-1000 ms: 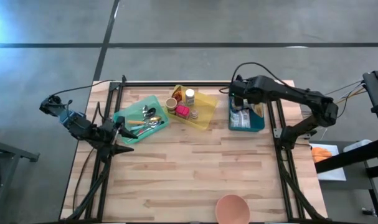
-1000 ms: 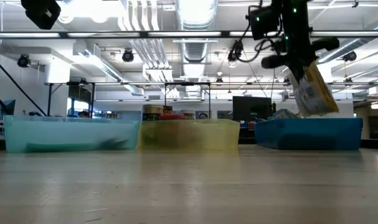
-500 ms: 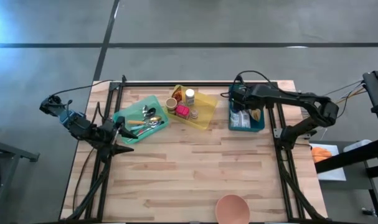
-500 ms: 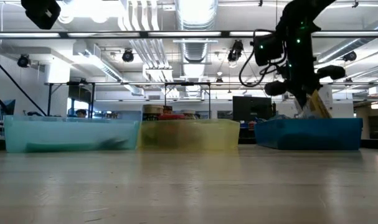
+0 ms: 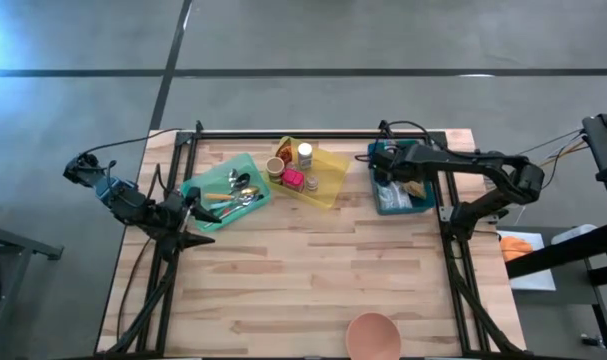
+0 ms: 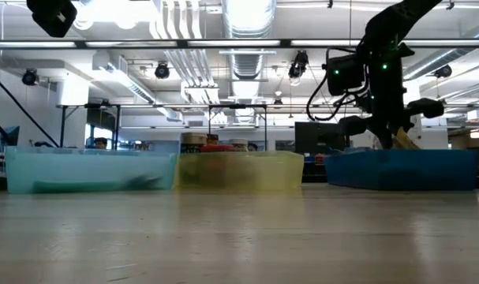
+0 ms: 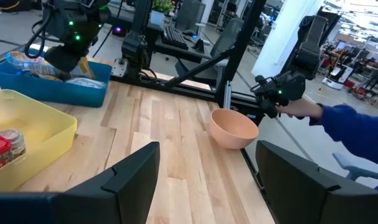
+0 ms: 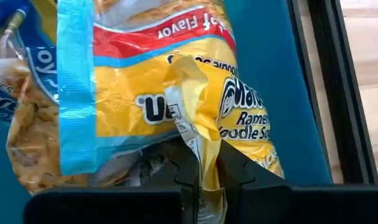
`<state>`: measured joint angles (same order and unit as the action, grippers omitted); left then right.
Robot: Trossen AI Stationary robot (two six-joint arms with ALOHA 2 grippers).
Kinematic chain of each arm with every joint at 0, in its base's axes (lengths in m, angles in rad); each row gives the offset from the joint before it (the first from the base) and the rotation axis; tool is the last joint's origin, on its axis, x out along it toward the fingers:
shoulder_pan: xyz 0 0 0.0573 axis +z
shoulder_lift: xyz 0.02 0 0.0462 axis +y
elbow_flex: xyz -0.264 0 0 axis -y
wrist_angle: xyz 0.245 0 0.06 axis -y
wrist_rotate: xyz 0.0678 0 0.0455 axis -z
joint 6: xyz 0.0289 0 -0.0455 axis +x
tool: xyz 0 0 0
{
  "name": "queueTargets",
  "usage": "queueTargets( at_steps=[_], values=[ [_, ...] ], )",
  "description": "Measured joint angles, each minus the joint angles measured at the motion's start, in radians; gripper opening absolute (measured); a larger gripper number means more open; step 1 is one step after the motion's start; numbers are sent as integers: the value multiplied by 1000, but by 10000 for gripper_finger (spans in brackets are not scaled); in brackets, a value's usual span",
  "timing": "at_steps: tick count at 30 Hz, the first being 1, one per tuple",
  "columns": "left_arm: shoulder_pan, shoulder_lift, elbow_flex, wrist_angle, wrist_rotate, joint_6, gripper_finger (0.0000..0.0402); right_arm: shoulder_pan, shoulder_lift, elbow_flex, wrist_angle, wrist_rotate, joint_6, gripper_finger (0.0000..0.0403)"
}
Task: Pick & Place Food Item
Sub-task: Put the yellow noodle pack into the blue bin
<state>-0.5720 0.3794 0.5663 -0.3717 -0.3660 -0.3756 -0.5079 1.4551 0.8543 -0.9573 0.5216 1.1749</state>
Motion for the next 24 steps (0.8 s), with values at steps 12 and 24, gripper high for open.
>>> queueTargets(
  at_steps=[12, 24],
  values=[
    [0, 0, 0, 0, 0, 0, 269, 1, 0, 7, 4, -20, -41, 59],
    [0, 0, 0, 0, 0, 1, 269, 1, -2, 8, -3, -63, -98, 240]
  ],
)
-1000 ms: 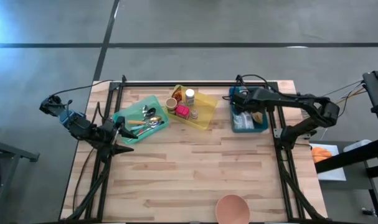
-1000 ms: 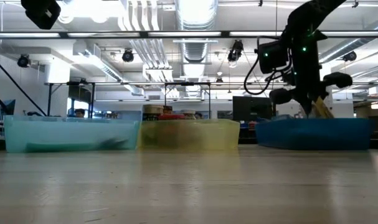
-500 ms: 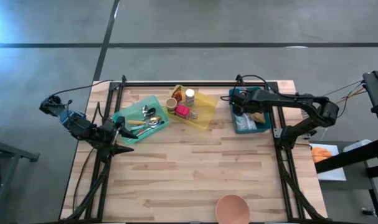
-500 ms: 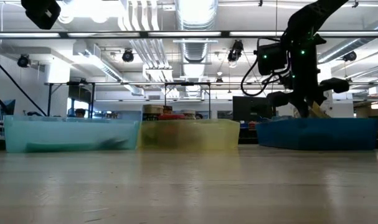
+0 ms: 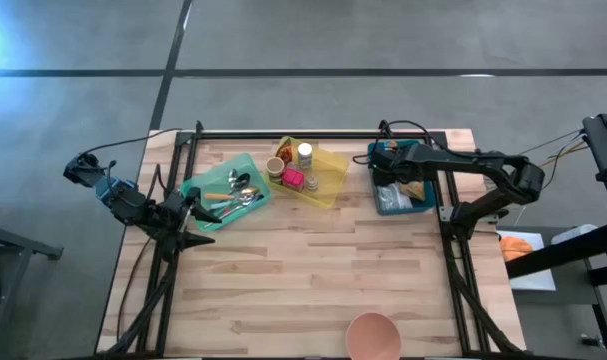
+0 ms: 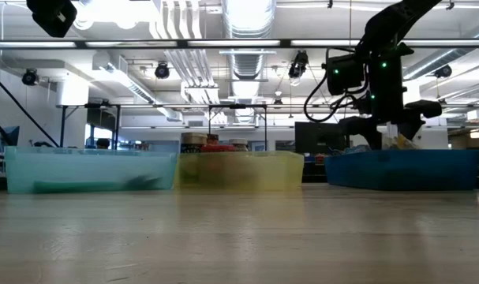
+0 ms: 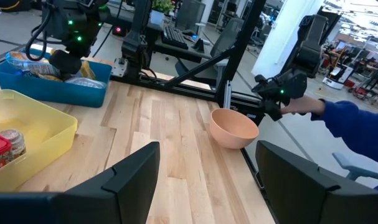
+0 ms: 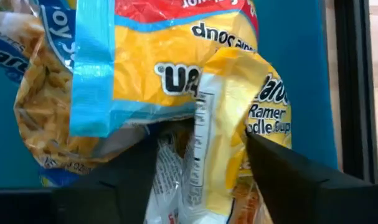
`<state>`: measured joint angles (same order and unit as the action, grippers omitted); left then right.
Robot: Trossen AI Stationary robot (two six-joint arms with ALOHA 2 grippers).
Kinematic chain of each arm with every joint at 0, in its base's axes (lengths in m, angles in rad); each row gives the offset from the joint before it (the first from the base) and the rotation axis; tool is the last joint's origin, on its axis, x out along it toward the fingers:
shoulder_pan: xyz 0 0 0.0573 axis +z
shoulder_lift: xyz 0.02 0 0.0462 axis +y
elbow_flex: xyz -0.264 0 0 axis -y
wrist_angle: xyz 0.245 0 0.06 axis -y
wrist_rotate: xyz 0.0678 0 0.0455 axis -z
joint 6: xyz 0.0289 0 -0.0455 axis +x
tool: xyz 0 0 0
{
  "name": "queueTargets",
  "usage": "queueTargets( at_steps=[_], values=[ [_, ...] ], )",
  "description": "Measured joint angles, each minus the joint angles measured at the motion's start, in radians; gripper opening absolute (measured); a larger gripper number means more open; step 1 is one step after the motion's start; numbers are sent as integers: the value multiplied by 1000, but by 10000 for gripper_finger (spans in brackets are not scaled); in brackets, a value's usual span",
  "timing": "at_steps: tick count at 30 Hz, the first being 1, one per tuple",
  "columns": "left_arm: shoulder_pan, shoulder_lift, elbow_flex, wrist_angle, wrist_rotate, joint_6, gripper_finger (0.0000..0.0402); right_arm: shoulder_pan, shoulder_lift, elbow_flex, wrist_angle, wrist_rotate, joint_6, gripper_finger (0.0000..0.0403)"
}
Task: Pick & Place Food Item
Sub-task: Put the yellow noodle pack into the blue bin, then return to Home Position
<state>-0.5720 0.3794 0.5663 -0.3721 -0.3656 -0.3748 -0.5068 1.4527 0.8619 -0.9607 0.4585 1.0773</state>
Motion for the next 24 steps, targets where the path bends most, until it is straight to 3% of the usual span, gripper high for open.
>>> queueTargets(
  at_steps=[9, 24],
  values=[
    [0, 0, 0, 0, 0, 1, 269, 11, -17, 82, -92, -1, -7, 299],
    [0, 0, 0, -1, 0, 18, 269, 145, -19, 310, -268, -11, -57, 294]
  ],
)
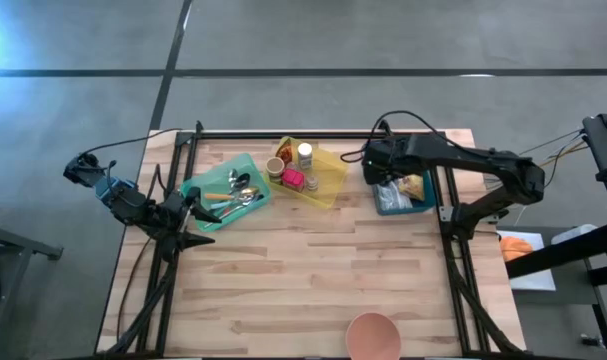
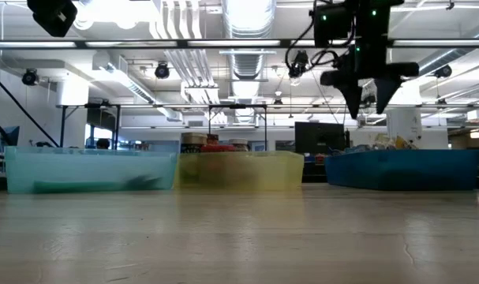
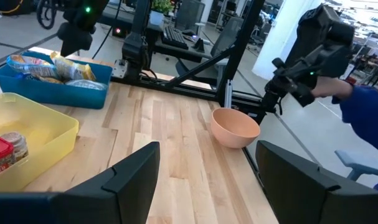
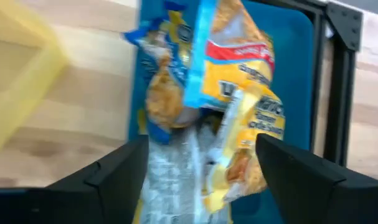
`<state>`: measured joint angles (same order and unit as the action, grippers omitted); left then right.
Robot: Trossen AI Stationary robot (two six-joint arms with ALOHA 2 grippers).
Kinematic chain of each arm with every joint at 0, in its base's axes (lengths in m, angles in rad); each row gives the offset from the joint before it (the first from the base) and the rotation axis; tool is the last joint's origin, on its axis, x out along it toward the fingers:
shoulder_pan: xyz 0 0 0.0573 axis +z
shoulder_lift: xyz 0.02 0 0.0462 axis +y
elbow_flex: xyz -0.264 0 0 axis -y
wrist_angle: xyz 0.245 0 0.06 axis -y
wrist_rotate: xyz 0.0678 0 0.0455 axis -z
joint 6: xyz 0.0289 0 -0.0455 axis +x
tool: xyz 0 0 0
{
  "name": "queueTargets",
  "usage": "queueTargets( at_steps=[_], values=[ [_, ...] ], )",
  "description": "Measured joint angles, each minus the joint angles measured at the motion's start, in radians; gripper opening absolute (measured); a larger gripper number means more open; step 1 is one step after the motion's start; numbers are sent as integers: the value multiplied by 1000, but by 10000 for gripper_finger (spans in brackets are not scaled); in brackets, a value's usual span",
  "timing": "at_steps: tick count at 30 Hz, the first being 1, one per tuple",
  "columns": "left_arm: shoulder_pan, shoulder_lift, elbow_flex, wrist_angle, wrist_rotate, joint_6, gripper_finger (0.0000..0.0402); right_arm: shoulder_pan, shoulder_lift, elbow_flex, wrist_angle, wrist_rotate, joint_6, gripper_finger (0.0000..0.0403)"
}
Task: Pick & Place Food Item
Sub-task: Return to Home Position
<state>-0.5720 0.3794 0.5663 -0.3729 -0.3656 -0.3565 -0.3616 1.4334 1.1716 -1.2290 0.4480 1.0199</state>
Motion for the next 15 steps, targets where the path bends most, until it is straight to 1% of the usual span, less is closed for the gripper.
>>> queueTargets(
  at_steps=[2, 4, 12, 13, 15],
  values=[
    [0, 0, 0, 0, 0, 0, 269, 24, 0, 25, -3, 0, -3, 272],
    [0, 0, 0, 0, 0, 0, 269, 50, -1, 47, -2, 0, -20, 235],
    [0, 0, 0, 0, 0, 0, 269, 196, -13, 107, -6, 0, -93, 43],
    [0, 0, 0, 0, 0, 0, 269, 219, -17, 111, -5, 4, -101, 25],
    [0, 0, 0, 0, 0, 0, 269, 274, -29, 114, -1, 39, -105, 19]
  ],
)
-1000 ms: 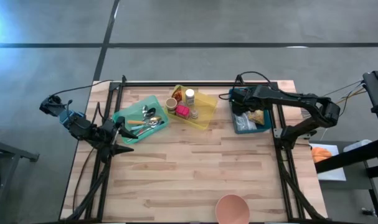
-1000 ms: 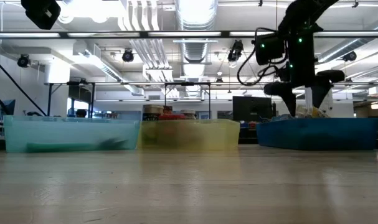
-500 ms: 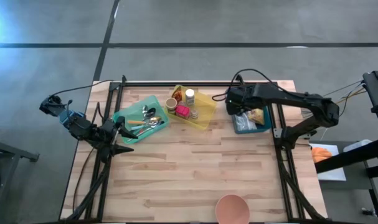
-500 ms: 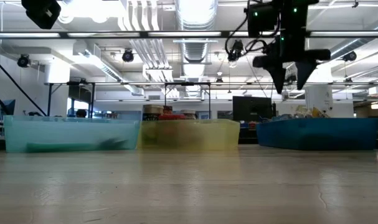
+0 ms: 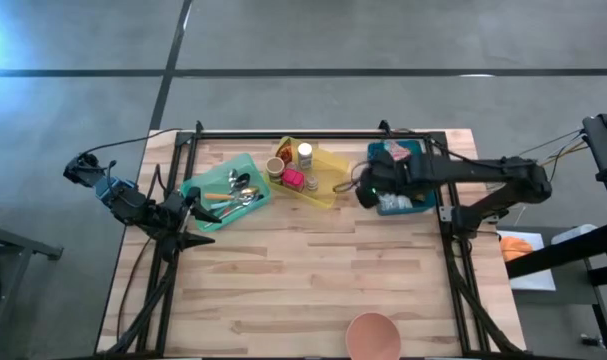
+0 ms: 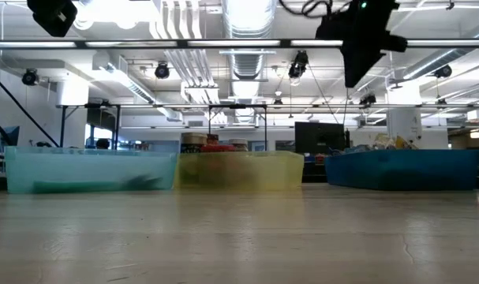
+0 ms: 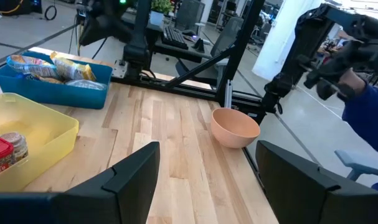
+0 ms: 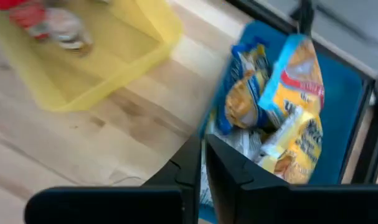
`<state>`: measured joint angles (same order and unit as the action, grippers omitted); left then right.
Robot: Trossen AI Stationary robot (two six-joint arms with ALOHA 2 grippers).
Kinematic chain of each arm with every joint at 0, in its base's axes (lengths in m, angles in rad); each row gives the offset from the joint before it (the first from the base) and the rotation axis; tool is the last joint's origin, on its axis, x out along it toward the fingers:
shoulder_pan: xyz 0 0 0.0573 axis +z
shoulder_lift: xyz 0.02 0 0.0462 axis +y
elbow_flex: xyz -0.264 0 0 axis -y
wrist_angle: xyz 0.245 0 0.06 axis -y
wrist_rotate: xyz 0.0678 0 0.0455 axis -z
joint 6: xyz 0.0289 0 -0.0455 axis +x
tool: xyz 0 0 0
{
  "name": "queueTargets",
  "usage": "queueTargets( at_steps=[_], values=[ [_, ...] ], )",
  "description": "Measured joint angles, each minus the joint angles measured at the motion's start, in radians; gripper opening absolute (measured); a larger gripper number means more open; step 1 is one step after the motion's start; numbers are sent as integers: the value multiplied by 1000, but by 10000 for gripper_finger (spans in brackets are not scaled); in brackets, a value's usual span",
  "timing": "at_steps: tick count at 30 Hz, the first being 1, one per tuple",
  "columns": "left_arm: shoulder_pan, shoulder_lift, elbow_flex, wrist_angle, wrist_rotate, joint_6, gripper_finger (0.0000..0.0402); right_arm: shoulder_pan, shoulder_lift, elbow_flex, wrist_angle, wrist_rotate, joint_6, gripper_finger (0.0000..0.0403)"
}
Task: Pick & Place Food Item
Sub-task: Return to Home Position
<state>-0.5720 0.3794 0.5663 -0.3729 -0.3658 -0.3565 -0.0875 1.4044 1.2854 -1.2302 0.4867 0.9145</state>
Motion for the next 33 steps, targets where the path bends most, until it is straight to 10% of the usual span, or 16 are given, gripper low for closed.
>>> queueTargets(
  at_steps=[8, 15, 21, 27, 33],
  values=[
    [0, 3, 0, 12, -22, 8, 269, 282, -66, -16, 24, 197, -68, 25],
    [0, 56, 1, 49, -31, 19, 269, 467, -124, -13, 28, -69, -46, 25],
    [0, 108, 1, 50, -7, 51, 269, 606, -126, -36, 74, -35, 120, 25],
    [1, 100, -23, 69, 10, 101, 269, 800, -166, -115, 445, 119, -149, 25],
    [36, 89, -93, 194, 23, 209, 269, 880, -302, -313, 1034, -43, -580, 25]
  ],
)
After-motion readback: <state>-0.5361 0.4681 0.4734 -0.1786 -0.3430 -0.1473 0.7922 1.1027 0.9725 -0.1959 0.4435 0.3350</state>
